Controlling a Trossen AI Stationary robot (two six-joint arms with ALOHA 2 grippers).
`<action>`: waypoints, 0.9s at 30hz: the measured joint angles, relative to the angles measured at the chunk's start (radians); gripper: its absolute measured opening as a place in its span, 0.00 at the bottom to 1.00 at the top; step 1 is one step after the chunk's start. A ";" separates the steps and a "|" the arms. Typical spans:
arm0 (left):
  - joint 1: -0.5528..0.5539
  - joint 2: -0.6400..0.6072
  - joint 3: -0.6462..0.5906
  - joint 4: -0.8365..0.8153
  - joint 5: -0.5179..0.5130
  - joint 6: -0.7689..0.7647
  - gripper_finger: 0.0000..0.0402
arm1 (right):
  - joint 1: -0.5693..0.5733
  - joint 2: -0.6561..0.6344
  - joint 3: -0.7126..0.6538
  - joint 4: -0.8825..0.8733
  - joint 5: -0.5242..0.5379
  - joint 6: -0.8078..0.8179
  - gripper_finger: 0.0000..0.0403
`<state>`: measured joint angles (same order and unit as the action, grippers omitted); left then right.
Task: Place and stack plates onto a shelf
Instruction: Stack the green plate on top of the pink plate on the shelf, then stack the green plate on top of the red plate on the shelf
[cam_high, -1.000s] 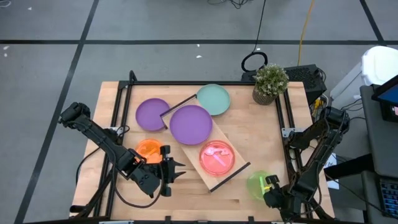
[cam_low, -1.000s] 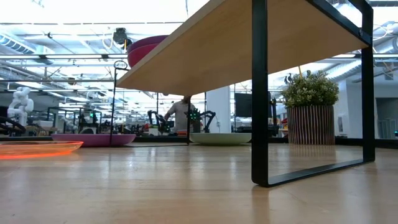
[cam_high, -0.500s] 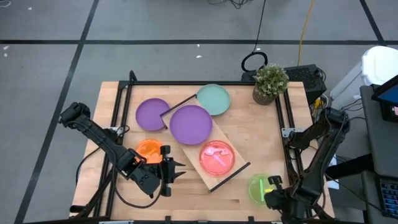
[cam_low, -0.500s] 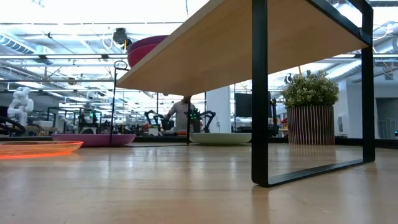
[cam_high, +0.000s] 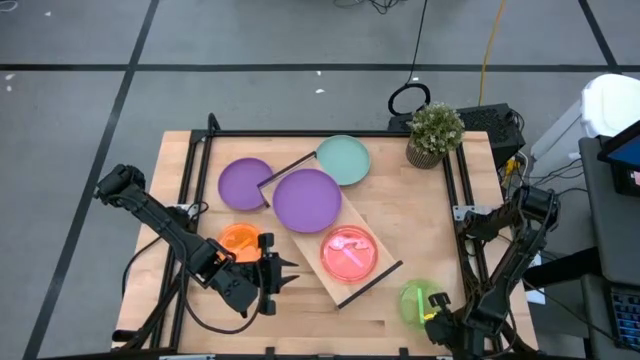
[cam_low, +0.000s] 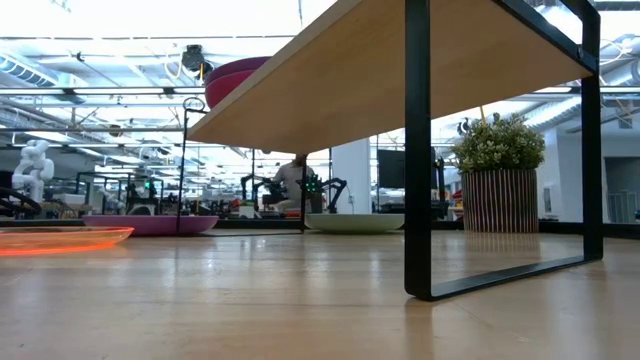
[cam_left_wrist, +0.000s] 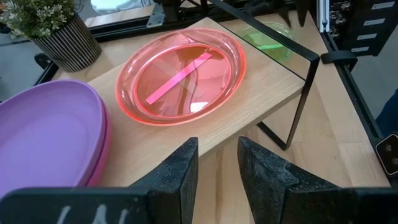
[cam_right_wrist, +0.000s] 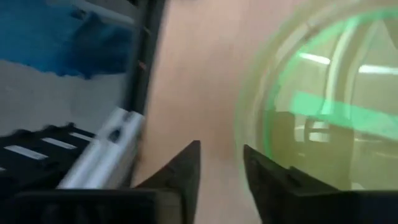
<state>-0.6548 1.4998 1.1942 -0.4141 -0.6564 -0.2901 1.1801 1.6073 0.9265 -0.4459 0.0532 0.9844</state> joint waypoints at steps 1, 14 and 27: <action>0.000 0.000 0.000 0.000 0.000 0.000 0.30 | 0.000 0.000 -0.010 0.002 0.000 0.006 0.29; 0.000 0.000 0.000 0.000 0.000 0.013 0.30 | 0.000 0.015 -0.024 -0.126 0.011 0.007 0.35; 0.011 0.000 0.000 0.000 0.000 0.023 0.30 | 0.000 0.036 -0.021 -0.136 0.028 -0.010 0.02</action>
<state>-0.6437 1.4998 1.1942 -0.4137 -0.6567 -0.2668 1.1801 1.6428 0.9058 -0.5820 0.0814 0.9748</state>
